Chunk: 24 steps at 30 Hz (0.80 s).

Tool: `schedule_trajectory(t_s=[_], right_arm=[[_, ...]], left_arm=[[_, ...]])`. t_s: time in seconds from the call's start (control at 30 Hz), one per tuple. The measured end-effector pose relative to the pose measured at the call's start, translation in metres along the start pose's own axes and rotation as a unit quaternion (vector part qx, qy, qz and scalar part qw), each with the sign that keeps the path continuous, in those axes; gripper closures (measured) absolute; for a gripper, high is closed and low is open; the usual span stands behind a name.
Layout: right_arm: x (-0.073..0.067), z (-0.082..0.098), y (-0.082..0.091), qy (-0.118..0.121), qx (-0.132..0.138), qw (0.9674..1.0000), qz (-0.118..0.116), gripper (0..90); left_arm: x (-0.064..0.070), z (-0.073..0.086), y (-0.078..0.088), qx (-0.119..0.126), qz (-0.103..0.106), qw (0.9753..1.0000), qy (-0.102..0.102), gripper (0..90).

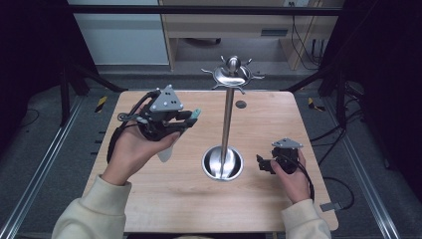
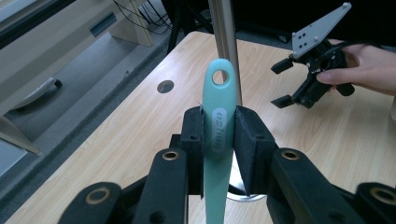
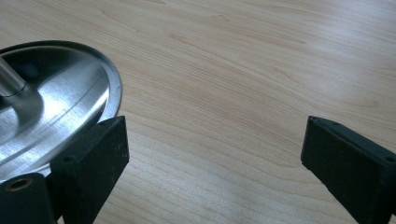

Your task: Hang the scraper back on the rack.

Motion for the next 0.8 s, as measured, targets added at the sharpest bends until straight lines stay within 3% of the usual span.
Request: schedule_trajectory(t_s=[0.47, 0.8], right_arm=[[0.001, 0.0, 0.0, -0.003, -0.001, 1.0, 0.002, 8.0], [0.001, 0.0, 0.0, -0.001, 0.0, 1.0, 0.001, 8.0]], left_arm=[[0.002, -0.015, 0.005, 0.048, -0.014, 0.9987, 0.01, 74.1], [0.006, -0.029, 0.01, 0.099, -0.034, 0.9943, 0.021, 74.0]])
Point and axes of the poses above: each handheld gripper's, and its own axes: y roughly backward along the jaws, z roughly out of its underside, x roughly to its right, the point moved 7 cm from there along -y, roughly forward along the jaws, and after that the axes turned 7 degrees about z, right-handed, at the moved point
